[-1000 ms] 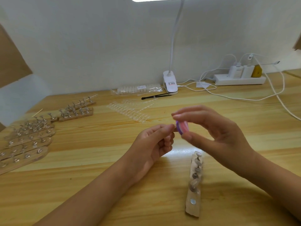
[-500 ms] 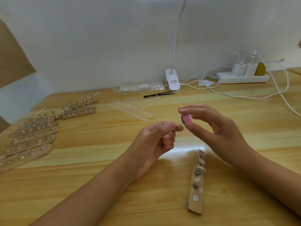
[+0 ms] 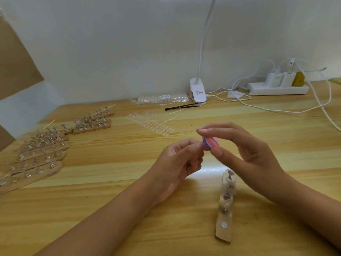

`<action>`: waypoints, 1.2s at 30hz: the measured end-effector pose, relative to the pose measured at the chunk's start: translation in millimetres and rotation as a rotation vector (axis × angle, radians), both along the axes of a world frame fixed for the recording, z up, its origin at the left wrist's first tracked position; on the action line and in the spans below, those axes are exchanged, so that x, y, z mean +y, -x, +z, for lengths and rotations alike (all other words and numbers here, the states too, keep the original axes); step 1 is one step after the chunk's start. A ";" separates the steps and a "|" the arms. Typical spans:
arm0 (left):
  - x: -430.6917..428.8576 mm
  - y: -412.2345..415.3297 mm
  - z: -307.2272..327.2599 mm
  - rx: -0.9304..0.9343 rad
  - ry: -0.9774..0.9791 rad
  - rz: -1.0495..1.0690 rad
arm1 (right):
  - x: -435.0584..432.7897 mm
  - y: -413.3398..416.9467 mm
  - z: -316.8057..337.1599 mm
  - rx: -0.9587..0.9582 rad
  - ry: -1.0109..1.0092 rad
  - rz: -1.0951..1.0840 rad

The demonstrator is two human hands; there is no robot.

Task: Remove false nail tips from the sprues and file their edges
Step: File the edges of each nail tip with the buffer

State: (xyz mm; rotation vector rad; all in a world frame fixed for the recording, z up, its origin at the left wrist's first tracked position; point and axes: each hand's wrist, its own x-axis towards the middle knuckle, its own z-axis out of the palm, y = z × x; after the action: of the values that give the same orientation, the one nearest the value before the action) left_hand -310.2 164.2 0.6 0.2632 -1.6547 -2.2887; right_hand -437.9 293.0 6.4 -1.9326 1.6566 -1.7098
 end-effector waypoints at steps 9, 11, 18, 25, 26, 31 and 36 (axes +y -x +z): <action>-2.3 -0.9 0.1 -0.006 0.150 0.052 | -0.9 4.4 -4.0 0.014 -0.043 -0.039; -3.4 -1.0 0.3 -0.006 0.144 0.064 | -1.3 9.3 -3.7 -0.080 -0.055 -0.104; -1.3 -1.1 0.9 -0.008 0.180 0.066 | -1.6 7.6 -3.6 -0.034 -0.095 -0.066; -2.1 -0.8 -0.5 0.008 0.145 0.060 | -0.6 3.9 -0.9 0.028 -0.037 -0.033; -2.2 -0.3 -0.5 0.000 0.139 0.065 | -0.4 6.0 -1.0 -0.008 -0.053 -0.069; -1.5 1.0 -1.8 0.001 0.060 0.038 | 1.4 1.3 1.4 -0.006 0.007 -0.010; -2.0 -0.1 2.4 -0.033 -0.029 -0.026 | 0.5 1.8 5.4 0.031 0.083 -0.086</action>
State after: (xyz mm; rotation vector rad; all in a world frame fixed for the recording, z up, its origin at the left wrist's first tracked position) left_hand -310.1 162.2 3.0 0.2893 -1.6508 -2.3409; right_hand -439.7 293.5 11.8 -1.9602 1.7308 -1.8159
